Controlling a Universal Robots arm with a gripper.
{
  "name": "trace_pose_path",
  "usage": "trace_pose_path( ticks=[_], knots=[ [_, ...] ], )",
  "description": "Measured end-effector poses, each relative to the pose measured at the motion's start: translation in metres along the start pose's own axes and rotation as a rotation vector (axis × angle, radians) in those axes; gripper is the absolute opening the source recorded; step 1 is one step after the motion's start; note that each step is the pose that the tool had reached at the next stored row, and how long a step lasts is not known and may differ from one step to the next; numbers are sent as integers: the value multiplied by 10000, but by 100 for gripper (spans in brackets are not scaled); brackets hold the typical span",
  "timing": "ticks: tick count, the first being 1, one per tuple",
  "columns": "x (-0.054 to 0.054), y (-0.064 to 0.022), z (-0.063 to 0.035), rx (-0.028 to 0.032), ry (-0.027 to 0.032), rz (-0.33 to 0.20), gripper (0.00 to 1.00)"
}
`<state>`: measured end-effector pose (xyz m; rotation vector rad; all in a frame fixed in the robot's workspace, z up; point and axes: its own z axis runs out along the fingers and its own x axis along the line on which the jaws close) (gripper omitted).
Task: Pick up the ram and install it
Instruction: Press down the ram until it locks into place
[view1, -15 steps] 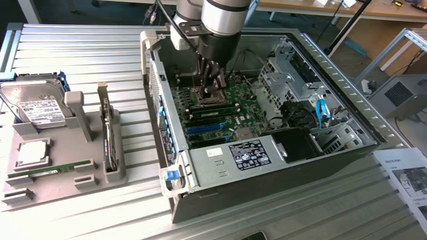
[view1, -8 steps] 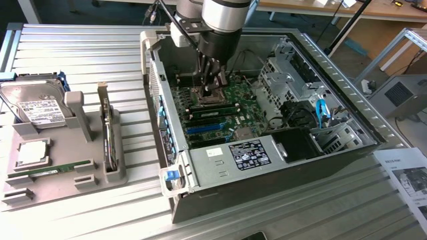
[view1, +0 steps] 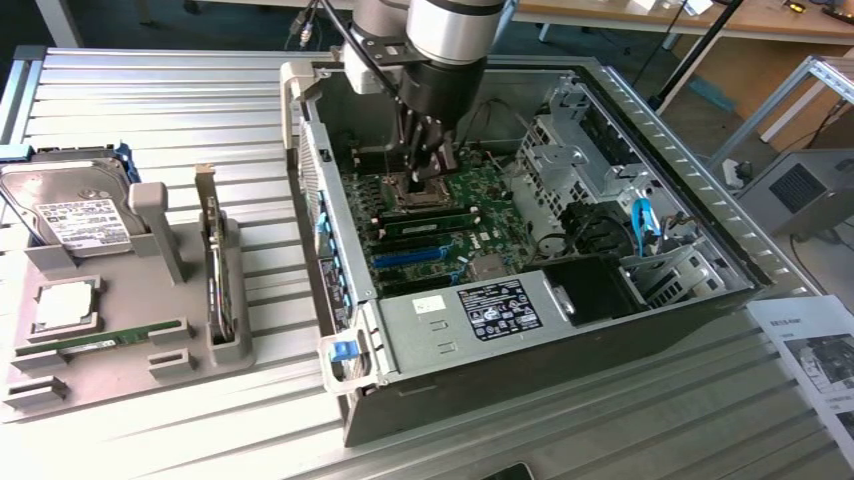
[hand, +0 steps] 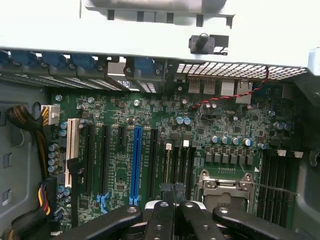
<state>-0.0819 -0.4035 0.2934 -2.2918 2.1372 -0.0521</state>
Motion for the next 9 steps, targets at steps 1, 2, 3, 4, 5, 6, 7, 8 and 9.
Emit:
trace_pose_path(
  ticks=[1, 2, 3, 4, 5, 6, 7, 8, 9],
  knots=[
    [1, -16, 1, 1, -1, 1, 11],
    [3, -39, 2, 1, -1, 0, 11],
    [4, -57, 2, 0, -1, 0, 11],
    [6, -82, 3, 1, -1, 0, 11],
    [7, -98, 3, 1, -1, 0, 11],
    [8, -115, 4, 1, -1, 0, 11],
    [9, -130, 4, 1, -1, 0, 11],
    [10, -150, 5, 0, -1, 0, 11],
    [12, -166, 5, -1, -1, 0, 11]
  ],
)
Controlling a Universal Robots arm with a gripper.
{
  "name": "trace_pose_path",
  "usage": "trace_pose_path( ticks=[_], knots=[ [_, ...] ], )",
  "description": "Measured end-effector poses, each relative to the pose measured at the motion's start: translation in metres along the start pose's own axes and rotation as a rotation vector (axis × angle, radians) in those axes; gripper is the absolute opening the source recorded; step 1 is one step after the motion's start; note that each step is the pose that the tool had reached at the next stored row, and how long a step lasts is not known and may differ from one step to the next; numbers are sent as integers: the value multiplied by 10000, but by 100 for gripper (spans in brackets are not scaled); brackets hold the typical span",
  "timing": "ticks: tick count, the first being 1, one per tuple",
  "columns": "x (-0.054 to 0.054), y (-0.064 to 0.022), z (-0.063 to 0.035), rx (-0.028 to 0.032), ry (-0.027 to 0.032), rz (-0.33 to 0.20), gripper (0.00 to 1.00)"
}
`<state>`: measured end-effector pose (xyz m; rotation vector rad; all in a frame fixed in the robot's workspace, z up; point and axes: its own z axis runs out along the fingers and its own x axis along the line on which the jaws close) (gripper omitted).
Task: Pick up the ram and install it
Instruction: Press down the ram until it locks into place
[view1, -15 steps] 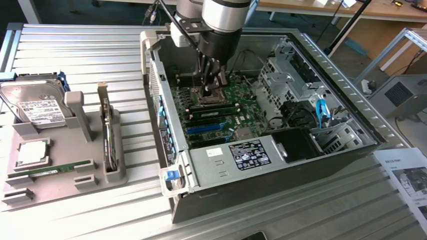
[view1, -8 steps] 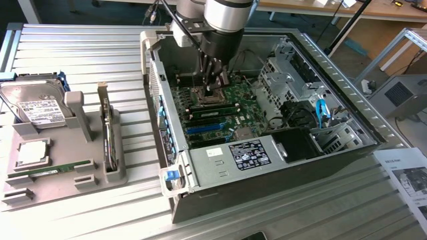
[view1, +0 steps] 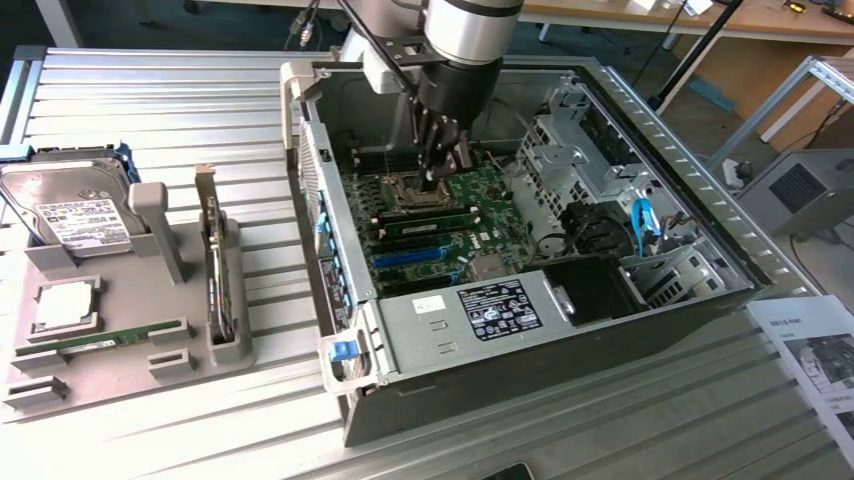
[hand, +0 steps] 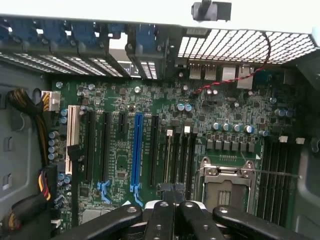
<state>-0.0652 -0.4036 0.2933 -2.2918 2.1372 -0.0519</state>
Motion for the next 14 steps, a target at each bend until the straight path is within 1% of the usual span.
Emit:
trace_pose_path(
  ticks=[3, 5, 10, 14],
  knots=[
    [4, -55, 1, -2, 1, 0, 11],
    [6, -77, 2, -3, 0, 0, 11],
    [5, -79, -2, -5, 2, 0, 11],
    [7, -81, -70, -4, 0, 0, 11]
  ],
)
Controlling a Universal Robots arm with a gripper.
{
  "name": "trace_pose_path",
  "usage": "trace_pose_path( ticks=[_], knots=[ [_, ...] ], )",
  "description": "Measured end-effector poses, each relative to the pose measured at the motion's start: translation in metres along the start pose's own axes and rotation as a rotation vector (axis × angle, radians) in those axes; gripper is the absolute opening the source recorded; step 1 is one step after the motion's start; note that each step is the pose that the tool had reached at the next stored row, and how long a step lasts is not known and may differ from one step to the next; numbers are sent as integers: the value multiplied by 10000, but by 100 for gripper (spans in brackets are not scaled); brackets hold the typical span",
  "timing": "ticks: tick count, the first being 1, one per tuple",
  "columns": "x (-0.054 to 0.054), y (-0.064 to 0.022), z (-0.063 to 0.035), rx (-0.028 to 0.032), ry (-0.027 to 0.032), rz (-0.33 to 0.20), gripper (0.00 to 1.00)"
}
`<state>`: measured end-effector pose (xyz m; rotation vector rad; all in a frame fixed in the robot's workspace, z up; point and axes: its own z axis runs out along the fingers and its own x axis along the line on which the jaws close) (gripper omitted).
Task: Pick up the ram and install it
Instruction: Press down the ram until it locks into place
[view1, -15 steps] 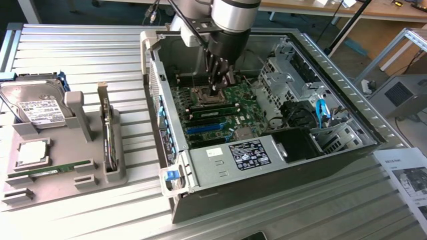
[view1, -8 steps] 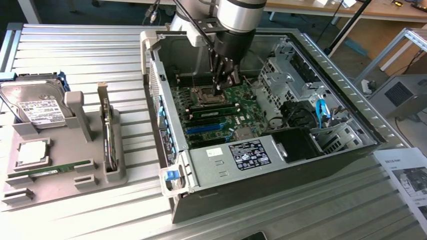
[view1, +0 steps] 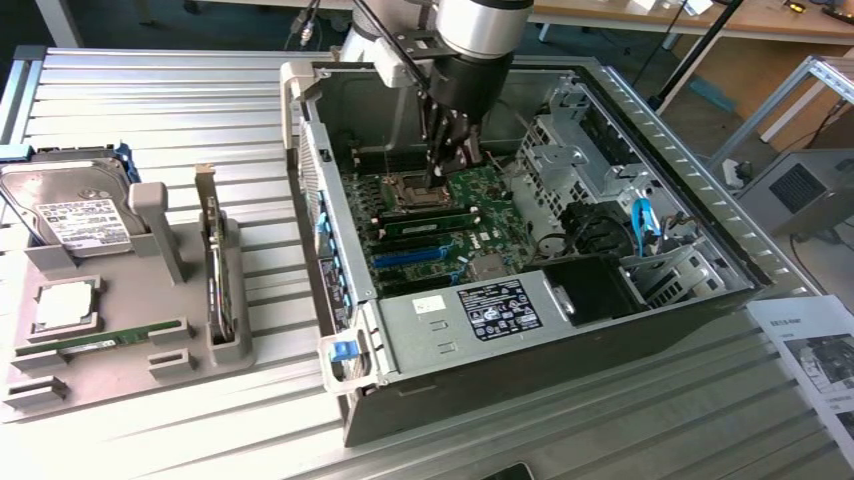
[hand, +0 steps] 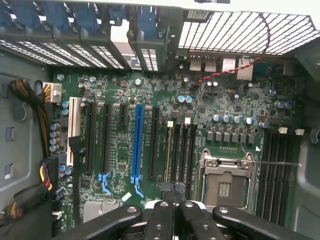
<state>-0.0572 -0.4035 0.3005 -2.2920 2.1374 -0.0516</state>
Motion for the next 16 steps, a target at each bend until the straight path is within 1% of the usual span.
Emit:
trace_pose_path(
  ticks=[5, 6, 8, 16],
  knots=[
    [3, -3, -132, 0, 0, 0, 11],
    [4, -5, -191, 1, 0, 0, 11],
    [5, -7, -250, 0, 1, 0, 11],
    [9, -12, -449, 0, 3, 0, 11]
  ],
)
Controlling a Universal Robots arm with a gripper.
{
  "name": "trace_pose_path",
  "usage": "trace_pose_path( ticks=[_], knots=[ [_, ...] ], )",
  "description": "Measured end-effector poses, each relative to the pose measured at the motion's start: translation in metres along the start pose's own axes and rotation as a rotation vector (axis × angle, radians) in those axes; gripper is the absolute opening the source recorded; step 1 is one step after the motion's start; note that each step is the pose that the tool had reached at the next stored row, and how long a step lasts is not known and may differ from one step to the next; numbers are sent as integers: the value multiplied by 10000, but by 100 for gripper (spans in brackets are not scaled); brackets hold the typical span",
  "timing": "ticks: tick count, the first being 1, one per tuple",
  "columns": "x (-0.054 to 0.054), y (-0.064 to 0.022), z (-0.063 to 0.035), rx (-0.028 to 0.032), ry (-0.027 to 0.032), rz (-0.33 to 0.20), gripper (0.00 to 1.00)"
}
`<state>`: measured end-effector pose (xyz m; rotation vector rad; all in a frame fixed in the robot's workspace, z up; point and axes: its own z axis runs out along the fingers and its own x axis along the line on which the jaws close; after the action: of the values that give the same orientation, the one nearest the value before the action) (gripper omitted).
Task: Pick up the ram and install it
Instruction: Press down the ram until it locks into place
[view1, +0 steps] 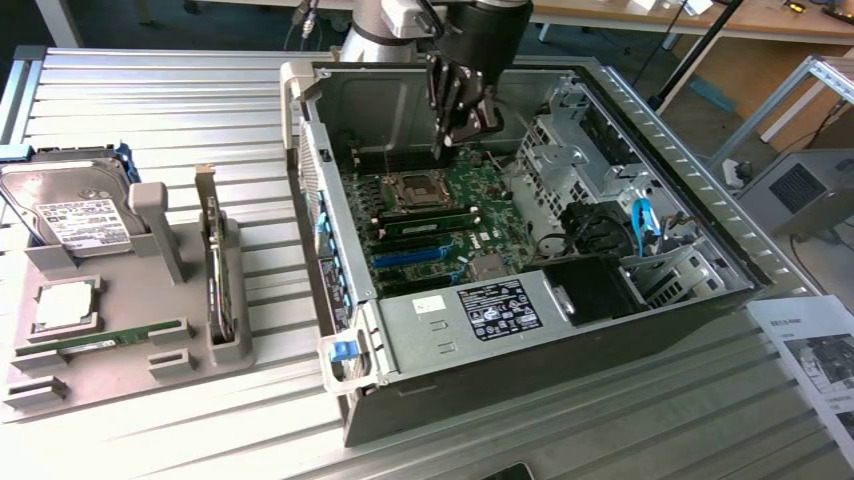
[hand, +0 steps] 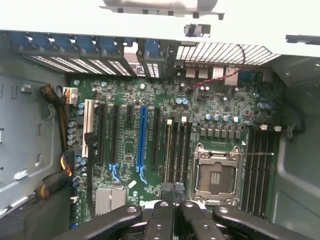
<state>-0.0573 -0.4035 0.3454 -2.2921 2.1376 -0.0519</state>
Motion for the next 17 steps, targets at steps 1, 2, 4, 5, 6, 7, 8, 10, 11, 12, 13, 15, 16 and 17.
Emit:
trace_pose_path(
  ticks=[1, 2, 4, 5, 6, 7, 8, 10, 11, 12, 13, 15, 16, 17],
  knots=[
    [0, -1, -24, -1, 1, 0, 11],
    [1, -1, -41, 0, 1, 0, 11],
    [1, -2, -55, 1, 0, 0, 11],
    [1, -2, -55, 1, -1, 0, 11],
    [1, -2, -55, 1, -1, 0, 11],
    [1, -2, -55, 1, 0, 1, 11],
    [1, -2, -55, 0, 1, 7, 11],
    [1, -2, -56, -1, 3, 64, 11],
    [1, -2, -56, -2, 5, 90, 11],
    [1, -2, -56, -4, 11, 148, 11],
    [1, -2, -56, -4, 13, 194, 11],
    [1, -2, -56, -6, 15, 281, 11],
    [1, -2, -56, -6, 16, 292, 11],
    [1, -2, -56, -6, 16, 292, 11]
  ],
)
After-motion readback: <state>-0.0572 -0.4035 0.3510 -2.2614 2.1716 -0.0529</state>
